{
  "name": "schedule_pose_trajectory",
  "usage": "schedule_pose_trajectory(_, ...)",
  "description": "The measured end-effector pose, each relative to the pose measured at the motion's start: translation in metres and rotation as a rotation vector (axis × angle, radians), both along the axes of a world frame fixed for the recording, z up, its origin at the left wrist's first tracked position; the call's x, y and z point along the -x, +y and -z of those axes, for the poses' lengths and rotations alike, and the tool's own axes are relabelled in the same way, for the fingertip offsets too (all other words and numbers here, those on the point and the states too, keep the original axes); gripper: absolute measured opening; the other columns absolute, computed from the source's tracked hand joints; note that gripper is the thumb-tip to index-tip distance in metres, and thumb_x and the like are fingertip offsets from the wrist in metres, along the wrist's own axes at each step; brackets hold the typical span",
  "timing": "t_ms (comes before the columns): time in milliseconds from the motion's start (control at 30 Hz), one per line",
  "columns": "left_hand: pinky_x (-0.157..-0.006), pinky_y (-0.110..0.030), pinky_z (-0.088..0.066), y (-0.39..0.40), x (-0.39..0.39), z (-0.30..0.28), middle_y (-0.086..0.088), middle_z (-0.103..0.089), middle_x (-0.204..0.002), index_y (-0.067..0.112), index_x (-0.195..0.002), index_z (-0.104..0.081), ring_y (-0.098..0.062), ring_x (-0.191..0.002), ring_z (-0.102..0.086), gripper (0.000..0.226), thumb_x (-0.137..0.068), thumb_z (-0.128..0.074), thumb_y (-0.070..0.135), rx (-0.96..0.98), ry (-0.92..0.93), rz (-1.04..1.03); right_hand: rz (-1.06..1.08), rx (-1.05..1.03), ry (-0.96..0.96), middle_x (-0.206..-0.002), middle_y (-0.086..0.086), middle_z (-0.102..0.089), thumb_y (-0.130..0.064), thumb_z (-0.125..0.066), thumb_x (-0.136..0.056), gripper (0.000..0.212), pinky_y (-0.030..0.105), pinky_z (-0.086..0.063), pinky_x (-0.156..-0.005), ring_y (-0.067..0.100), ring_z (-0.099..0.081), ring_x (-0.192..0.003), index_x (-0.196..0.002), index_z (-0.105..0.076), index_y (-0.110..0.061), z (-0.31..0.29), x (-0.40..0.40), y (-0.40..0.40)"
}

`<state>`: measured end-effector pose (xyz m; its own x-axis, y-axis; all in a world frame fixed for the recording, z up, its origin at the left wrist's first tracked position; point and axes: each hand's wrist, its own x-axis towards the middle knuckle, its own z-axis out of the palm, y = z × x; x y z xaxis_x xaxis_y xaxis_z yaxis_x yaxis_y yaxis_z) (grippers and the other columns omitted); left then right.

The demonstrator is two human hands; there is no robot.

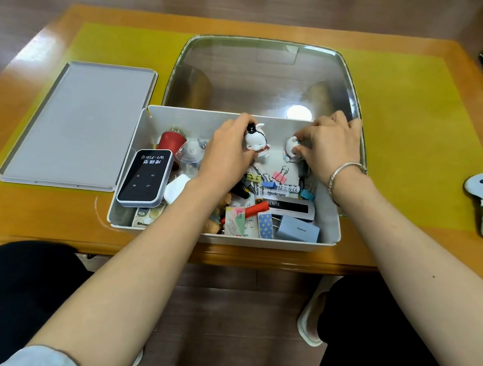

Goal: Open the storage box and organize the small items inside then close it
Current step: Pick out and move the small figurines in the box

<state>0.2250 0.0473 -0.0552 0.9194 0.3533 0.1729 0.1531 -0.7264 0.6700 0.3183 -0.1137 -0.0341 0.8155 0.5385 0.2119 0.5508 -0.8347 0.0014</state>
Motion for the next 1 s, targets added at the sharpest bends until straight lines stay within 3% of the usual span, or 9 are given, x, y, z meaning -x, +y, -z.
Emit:
schedule_pose_trajectory(533, -0.077, -0.041, -0.053, -0.005, -0.011, -0.005, -0.004, -0.066, -0.100, 0.018, -0.115, -0.056, -0.025, -0.090, -0.061, 0.041, -0.079, -0.072, 0.006, 0.009, 0.020, 0.060, 0.004, -0.066, 0.026, -0.105, 0.002, -0.062, -0.038, -0.068, -0.081, 0.026, 0.038, -0.025, -0.086, 0.026, -0.043, -0.108, -0.104, -0.068, -0.026, 0.000, -0.001, -0.003)
schedule_pose_trajectory(1000, -0.065, -0.046, -0.047, -0.021, -0.034, 0.008, -0.016, -0.062, -0.085, 0.015, -0.106, -0.044, -0.039, -0.078, -0.054, 0.030, -0.082, -0.051, -0.003, -0.268, 0.112, 0.117, 0.020, -0.127, -0.052, -0.098, -0.003, -0.067, -0.039, -0.064, -0.084, 0.020, 0.037, -0.019, -0.080, 0.024, -0.043, -0.104, -0.099, -0.068, -0.026, 0.002, 0.000, -0.008)
